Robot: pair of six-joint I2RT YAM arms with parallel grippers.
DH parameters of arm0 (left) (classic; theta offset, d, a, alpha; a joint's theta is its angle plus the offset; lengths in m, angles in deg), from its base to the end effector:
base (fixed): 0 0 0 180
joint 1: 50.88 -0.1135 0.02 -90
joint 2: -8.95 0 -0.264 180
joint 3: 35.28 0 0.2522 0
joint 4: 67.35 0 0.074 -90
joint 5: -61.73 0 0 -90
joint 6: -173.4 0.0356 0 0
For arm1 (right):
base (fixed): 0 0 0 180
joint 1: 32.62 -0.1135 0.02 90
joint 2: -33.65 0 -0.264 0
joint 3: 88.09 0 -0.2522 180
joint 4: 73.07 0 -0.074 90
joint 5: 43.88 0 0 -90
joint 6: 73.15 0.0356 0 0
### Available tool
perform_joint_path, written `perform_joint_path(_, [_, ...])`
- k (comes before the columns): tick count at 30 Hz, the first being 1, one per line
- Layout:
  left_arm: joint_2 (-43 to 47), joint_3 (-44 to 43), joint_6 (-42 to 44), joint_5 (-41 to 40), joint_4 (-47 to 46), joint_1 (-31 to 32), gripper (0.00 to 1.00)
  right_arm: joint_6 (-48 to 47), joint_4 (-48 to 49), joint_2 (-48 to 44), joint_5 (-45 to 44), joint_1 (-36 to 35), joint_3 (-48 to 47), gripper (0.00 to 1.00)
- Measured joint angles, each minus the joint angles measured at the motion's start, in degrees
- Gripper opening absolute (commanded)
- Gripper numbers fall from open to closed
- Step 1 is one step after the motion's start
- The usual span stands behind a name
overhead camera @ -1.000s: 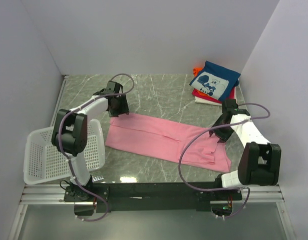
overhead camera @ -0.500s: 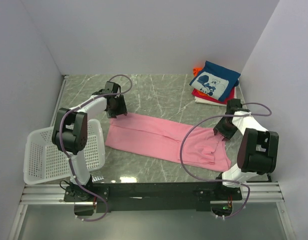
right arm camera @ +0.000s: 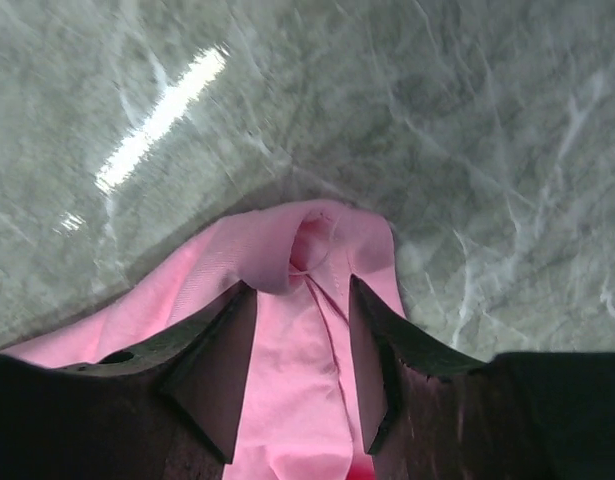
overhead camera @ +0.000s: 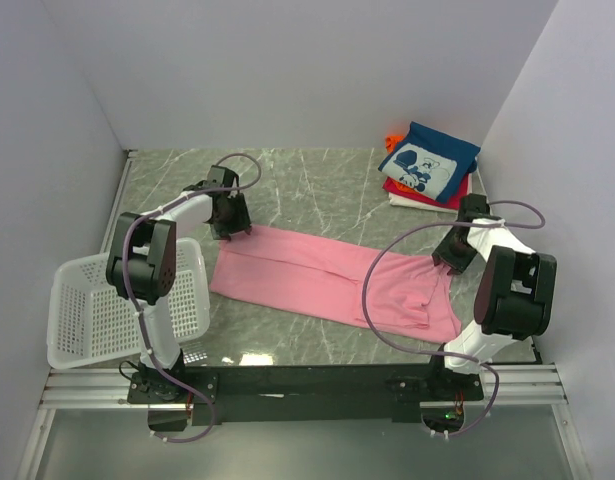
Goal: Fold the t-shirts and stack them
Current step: Fold the tshirt
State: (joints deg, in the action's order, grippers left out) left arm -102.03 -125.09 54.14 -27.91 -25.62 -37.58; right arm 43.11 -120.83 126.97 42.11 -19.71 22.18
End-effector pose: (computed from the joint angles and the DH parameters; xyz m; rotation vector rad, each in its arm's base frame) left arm 0.3889 -0.0922 0.1714 -0.3718 2.6669 -0.2434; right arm 0.2933 -0.0698 0.1724 0.9571 2.6420 -0.0441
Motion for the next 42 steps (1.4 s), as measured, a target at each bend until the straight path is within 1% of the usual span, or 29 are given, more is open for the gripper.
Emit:
perform_joint_path(1, [0.0, 0.0, 0.0, 0.0, 0.0, -0.1, 0.65, -0.2, 0.4, 0.2, 0.3, 0.1, -0.1, 0.45])
perform_joint_path(2, [0.0, 0.0, -0.1, 0.1, -0.1, -0.2, 0.65, -0.5, 0.7, 0.4, 0.5, 0.1, -0.3, 0.41])
perform_joint_path(3, [0.0, 0.0, -0.1, 0.2, -0.1, -0.3, 0.65, -0.8, 1.2, 0.6, 0.8, 0.1, -0.3, 0.38])
perform_joint_path(4, [0.0, 0.0, -0.1, 0.3, -0.1, -0.4, 0.65, -1.0, 1.5, 0.8, 1.2, 0.1, -0.3, 0.33])
perform_joint_path(7, [0.0, 0.1, -0.1, 0.3, -0.2, -0.5, 0.65, -1.6, 2.3, 1.6, 1.9, 0.1, -0.3, 0.25])
perform_joint_path(10, [0.0, 0.3, -0.1, 0.3, -0.6, -0.5, 0.65, -1.9, 2.8, 1.9, 2.2, 0.1, -0.3, 0.15])
perform_joint_path(12, [0.0, 0.5, -0.1, 0.3, -0.8, -0.5, 0.65, -2.1, 3.0, 2.2, 2.1, 0.1, -0.3, 0.11])
perform_joint_path(13, [0.0, 0.6, -0.2, 0.3, -0.9, -0.5, 0.65, -2.1, 3.0, 2.4, 2.1, 0.1, -0.3, 0.06])
perform_joint_path(14, [0.0, 0.6, -0.2, 0.3, -0.9, -0.5, 0.64, -2.2, 3.1, 2.5, 2.1, 0.1, -0.3, 0.04])
perform_joint_path(16, [0.0, 0.6, -0.3, 0.3, -0.9, -0.6, 0.64, -2.2, 3.1, 2.6, 1.9, 0.1, -0.4, 0.00])
perform_joint_path(30, [0.0, 0.7, -3.0, -0.7, -0.9, -1.1, 0.65, -2.1, 1.6, 2.7, 0.3, 2.0, -0.4, 0.00])
perform_joint_path(37, [0.3, 0.8, -2.9, -0.6, -1.2, -1.1, 0.65, -2.2, 1.1, 3.1, 0.5, 2.0, -0.8, 0.01])
perform_joint_path(39, [0.3, 0.7, -2.8, -0.5, -1.1, -1.1, 0.65, -2.5, 0.3, 3.0, 0.6, 2.0, -1.2, 0.06])
perform_joint_path(40, [0.3, 0.4, -2.7, -0.5, -0.6, -1.1, 0.65, -2.8, -0.5, 3.0, 0.7, 2.0, -1.6, 0.15])
perform_joint_path(41, [0.3, 0.0, -2.6, -0.6, -0.4, -1.0, 0.65, -3.1, -1.4, 3.0, 0.8, 2.0, -2.3, 0.21])
perform_joint_path(42, [0.3, -0.5, -2.3, -0.7, 0.1, -1.0, 0.65, -3.3, -2.2, 2.8, 1.0, 2.0, -3.0, 0.30])
